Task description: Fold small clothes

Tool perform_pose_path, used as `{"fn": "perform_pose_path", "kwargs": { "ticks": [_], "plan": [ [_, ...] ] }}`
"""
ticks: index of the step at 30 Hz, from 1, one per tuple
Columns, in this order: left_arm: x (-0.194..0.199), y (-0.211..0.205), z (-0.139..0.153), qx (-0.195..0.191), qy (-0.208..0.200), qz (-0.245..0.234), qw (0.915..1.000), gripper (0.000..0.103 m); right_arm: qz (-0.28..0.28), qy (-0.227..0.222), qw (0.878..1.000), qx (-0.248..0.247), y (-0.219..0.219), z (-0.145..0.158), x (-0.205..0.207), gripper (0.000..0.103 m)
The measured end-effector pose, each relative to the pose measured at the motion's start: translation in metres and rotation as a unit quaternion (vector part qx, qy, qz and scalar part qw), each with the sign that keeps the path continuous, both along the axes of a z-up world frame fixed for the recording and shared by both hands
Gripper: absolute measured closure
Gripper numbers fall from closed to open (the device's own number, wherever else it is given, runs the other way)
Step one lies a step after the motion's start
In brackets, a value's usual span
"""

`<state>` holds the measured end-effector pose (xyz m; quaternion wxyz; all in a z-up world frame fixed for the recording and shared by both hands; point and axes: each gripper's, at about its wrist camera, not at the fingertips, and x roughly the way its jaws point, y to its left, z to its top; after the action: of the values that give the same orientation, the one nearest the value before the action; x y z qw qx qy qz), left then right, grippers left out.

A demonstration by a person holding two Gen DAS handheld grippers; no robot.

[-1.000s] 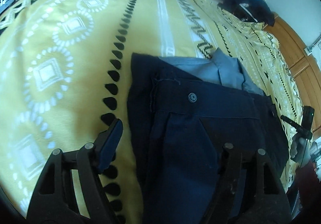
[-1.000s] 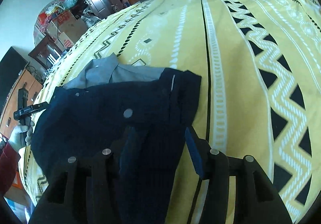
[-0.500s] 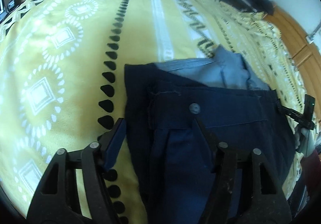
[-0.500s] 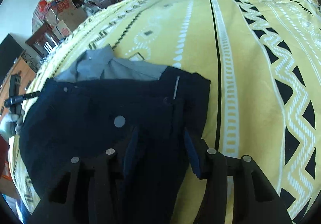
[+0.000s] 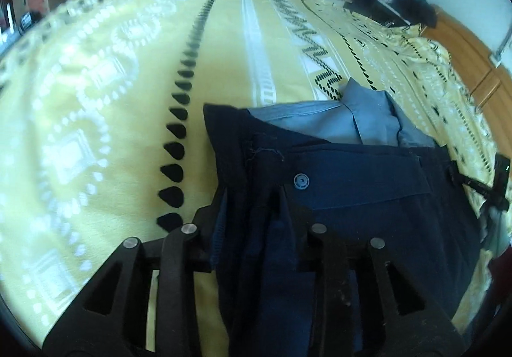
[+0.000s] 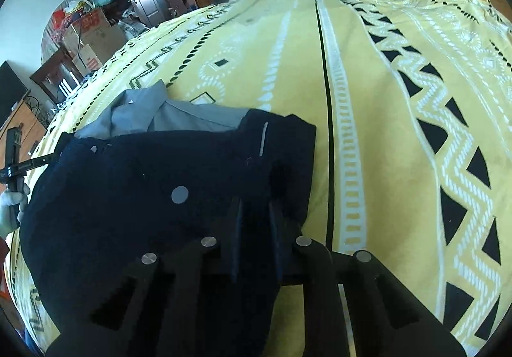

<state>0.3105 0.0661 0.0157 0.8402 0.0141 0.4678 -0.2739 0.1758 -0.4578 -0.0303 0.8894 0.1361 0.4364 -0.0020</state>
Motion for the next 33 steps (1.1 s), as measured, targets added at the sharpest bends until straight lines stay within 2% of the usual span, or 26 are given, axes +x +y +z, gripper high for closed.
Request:
{"fn": "perform_pose_path", "kwargs": {
  "ticks": [3,4,6,9,10,13,18,19,21,22,23,27,31,33],
  "plan": [
    [-0.013,-0.001,0.013,0.005,-0.045,-0.006,0.9990,0.038,0.007,0.002,1.000,0.010,-0.003,-0.003,0.000,0.077],
    [-0.016,-0.006,0.015,0.019,-0.059,-0.013,0.9980,0.035,0.009,0.004,1.000,0.008,-0.002,-0.004,0.001,0.076],
    [-0.014,-0.017,0.012,0.034,-0.061,-0.035,0.9969,0.035,0.010,0.004,1.000,0.006,0.000,-0.006,0.002,0.074],
    [-0.002,-0.032,0.000,0.051,-0.038,-0.058,0.9963,0.041,0.008,0.000,1.000,0.009,-0.001,-0.006,0.002,0.074],
    [0.004,-0.032,-0.003,0.047,-0.027,-0.053,0.9971,0.047,0.009,0.000,1.000,0.010,-0.001,-0.007,0.002,0.074],
    [0.017,-0.025,-0.009,0.022,-0.003,-0.037,0.9991,0.054,0.012,-0.001,1.000,0.009,-0.001,-0.007,0.003,0.074],
    [0.024,-0.025,-0.017,0.008,0.019,-0.044,0.9988,0.058,0.019,0.001,1.000,0.008,-0.002,-0.009,0.005,0.073],
    [0.024,-0.025,-0.016,0.003,0.020,-0.046,0.9988,0.064,0.019,0.000,1.000,0.007,-0.001,-0.010,0.005,0.073],
    [0.017,-0.027,-0.015,-0.001,0.018,-0.046,0.9988,0.070,0.017,0.002,1.000,0.005,-0.002,-0.013,0.005,0.073],
    [0.014,-0.028,-0.016,0.004,0.014,-0.045,0.9989,0.086,0.015,0.002,1.000,0.005,-0.002,-0.014,0.006,0.073],
    [0.015,-0.028,-0.017,0.015,0.010,-0.038,0.9991,0.089,0.014,0.002,1.000,0.005,-0.002,-0.014,0.007,0.073],
    [0.018,-0.019,-0.020,-0.011,0.021,-0.033,0.9992,0.085,0.016,0.006,1.000,0.021,-0.006,-0.017,0.014,0.064],
    [0.018,-0.018,-0.020,-0.013,0.018,-0.033,0.9992,0.079,0.013,0.005,0.999,0.045,-0.012,-0.022,0.015,0.063],
    [0.019,-0.014,-0.021,-0.019,0.021,-0.030,0.9992,0.077,0.010,0.002,0.999,0.041,-0.010,-0.021,0.014,0.063]
  ]
}}
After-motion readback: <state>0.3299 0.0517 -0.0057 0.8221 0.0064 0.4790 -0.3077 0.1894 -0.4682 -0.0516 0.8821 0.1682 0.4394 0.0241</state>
